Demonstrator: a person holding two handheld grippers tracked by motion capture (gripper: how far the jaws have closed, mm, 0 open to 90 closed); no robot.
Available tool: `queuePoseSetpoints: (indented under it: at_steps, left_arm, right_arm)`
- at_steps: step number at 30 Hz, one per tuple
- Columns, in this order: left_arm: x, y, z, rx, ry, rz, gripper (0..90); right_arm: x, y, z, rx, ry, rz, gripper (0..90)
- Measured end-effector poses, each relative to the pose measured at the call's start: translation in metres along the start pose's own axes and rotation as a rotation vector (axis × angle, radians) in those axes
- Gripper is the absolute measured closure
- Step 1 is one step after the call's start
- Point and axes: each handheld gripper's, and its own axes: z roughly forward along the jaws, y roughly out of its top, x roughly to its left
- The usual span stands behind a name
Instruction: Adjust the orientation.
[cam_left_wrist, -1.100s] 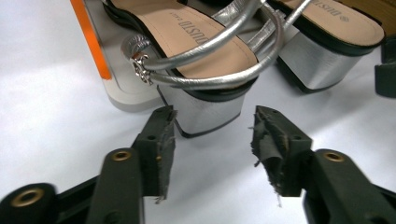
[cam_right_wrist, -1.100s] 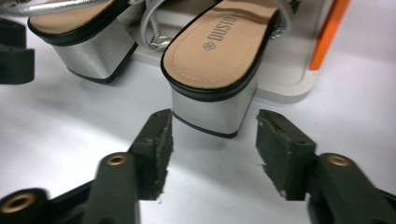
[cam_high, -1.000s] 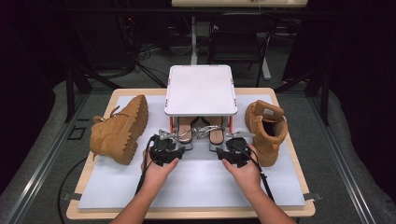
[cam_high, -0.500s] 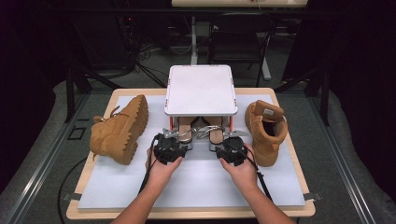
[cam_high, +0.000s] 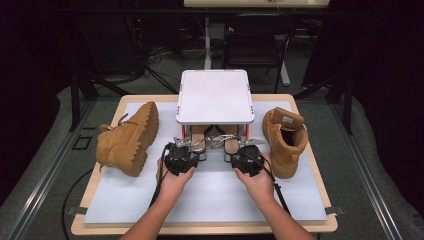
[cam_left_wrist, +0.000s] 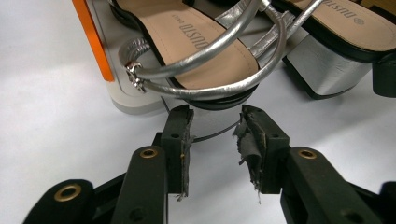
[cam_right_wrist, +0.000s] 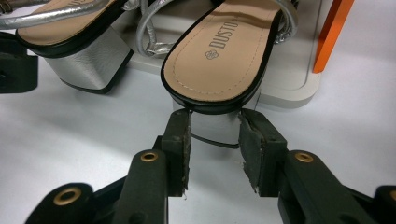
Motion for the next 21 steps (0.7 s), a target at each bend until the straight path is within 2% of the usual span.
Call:
queuePoseSetpoints:
  at_steps: [4, 11, 21]
  left_arm:
    - [-0.0006, 0.0014, 0.001, -0.004, -0.004, -0.008, 60.9]
    - [0.0014, 0.0042, 0.0015, 0.007, -0.006, 0.006, 61.5]
    - [0.0023, 0.0093, 0.0036, 0.002, 0.01, 0.013, 62.4]
  right_arm:
    - [-0.0004, 0.0007, 0.0, 0.002, 0.008, 0.001, 64.3]
    - [0.0001, 0.0013, -0.0003, 0.006, 0.007, 0.0, 64.4]
    - [-0.0008, 0.0074, 0.0013, 0.001, -0.002, -0.006, 64.8]
